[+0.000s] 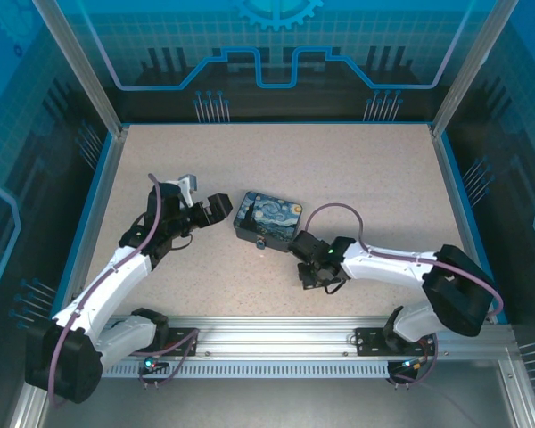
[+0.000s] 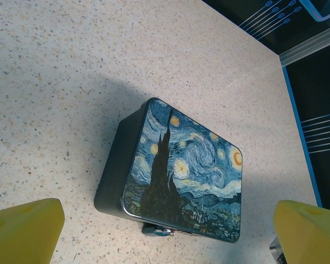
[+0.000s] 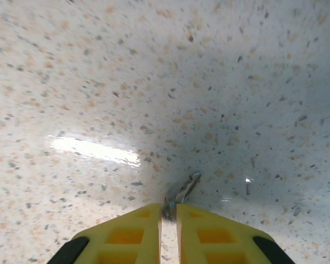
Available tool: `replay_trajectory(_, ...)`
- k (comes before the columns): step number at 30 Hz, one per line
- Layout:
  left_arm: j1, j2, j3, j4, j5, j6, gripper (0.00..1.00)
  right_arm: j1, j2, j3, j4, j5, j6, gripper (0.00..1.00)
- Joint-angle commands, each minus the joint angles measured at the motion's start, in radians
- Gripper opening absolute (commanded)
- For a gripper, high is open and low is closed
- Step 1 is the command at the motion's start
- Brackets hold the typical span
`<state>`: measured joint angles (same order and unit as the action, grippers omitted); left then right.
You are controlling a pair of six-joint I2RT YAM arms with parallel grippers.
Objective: Unlock the padlock with the key
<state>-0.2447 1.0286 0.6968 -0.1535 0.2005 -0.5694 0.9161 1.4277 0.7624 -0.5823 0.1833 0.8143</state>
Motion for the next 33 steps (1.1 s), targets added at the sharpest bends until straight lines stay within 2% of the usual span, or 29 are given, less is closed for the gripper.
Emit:
replay_trajectory(1, 0.005, -0.001, 0.023, -0.026, 0.061, -0.005, 0.99, -0.005, -0.041, -0.009, 0.024, 0.018, -0.063, 0.15)
replay_trajectory(10, 0.006, -0.013, 0.015, -0.034, 0.079, -0.019, 0.99, -0.044, -0.025, 0.048, 0.001, 0.011, -0.135, 0.16)
replay_trajectory(14, 0.005, -0.015, 0.018, -0.039, 0.072, -0.012, 0.99, -0.058, -0.001, 0.032, -0.045, -0.005, -0.068, 0.19)
replay_trajectory(17, 0.005, -0.013, 0.018, -0.035, 0.068, -0.009, 0.99, -0.065, 0.006, -0.007, 0.004, -0.049, -0.056, 0.26)
replay_trajectory(19, 0.005, -0.012, 0.019, -0.036, 0.068, -0.008, 0.99, -0.069, 0.022, -0.018, 0.026, -0.075, -0.062, 0.27)
replay_trajectory(33, 0.005, -0.012, 0.016, -0.043, 0.062, -0.004, 0.99, -0.067, 0.086, 0.0, 0.023, -0.084, -0.093, 0.22)
